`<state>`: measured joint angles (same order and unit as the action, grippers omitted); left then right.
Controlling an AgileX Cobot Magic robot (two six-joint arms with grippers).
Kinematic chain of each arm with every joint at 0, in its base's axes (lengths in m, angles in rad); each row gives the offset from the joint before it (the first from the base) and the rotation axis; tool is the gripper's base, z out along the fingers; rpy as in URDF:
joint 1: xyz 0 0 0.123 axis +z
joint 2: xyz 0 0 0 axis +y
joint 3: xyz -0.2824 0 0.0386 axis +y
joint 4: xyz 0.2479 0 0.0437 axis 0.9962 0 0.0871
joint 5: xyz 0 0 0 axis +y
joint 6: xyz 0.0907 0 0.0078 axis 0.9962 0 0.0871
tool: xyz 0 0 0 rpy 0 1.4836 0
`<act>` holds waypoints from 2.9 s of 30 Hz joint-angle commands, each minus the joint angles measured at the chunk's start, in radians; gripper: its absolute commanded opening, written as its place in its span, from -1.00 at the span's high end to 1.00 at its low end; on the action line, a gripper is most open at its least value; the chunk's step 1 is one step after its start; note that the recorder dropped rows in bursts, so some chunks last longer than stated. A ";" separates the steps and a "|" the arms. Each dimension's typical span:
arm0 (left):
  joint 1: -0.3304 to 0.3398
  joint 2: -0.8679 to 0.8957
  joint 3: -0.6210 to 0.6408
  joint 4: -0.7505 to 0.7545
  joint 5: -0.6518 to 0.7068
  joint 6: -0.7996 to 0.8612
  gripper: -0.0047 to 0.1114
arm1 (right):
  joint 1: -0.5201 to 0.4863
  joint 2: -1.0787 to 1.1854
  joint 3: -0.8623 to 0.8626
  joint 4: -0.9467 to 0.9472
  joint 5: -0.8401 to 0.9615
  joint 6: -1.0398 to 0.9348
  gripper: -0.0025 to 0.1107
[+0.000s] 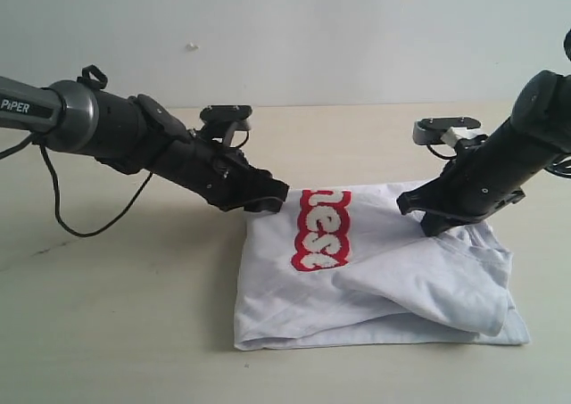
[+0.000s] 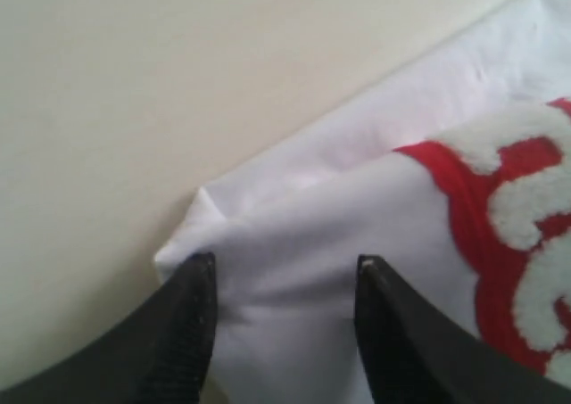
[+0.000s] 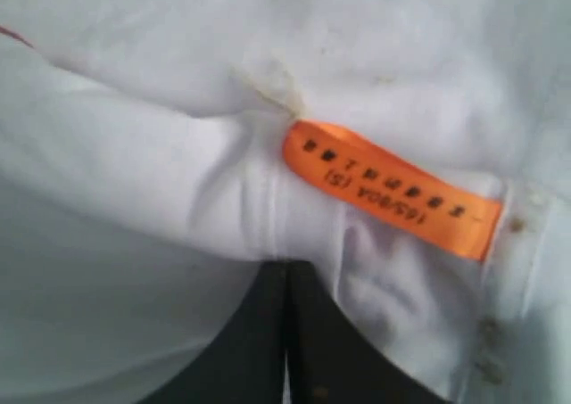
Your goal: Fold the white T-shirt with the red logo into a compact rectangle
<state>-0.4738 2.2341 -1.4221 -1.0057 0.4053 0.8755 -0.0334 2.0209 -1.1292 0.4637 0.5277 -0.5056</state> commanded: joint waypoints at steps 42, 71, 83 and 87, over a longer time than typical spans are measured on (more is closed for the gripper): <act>-0.013 -0.092 0.000 0.097 0.461 -0.072 0.15 | 0.086 -0.180 -0.004 -0.318 0.201 0.249 0.96; -0.003 -0.021 0.000 0.169 0.197 -0.073 0.25 | 0.092 0.029 -0.004 -0.410 -0.030 0.380 0.96; 0.116 -0.021 0.000 0.292 0.266 -0.180 0.31 | 0.092 0.052 -0.005 0.084 -0.070 -0.024 0.96; 0.118 -0.021 0.002 0.324 0.296 -0.189 0.31 | 0.092 0.052 -0.007 0.091 -0.099 -0.024 0.96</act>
<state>-0.3647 2.2092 -1.4249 -0.7328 0.6799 0.7040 0.0559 2.0563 -1.1411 0.5524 0.4368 -0.5138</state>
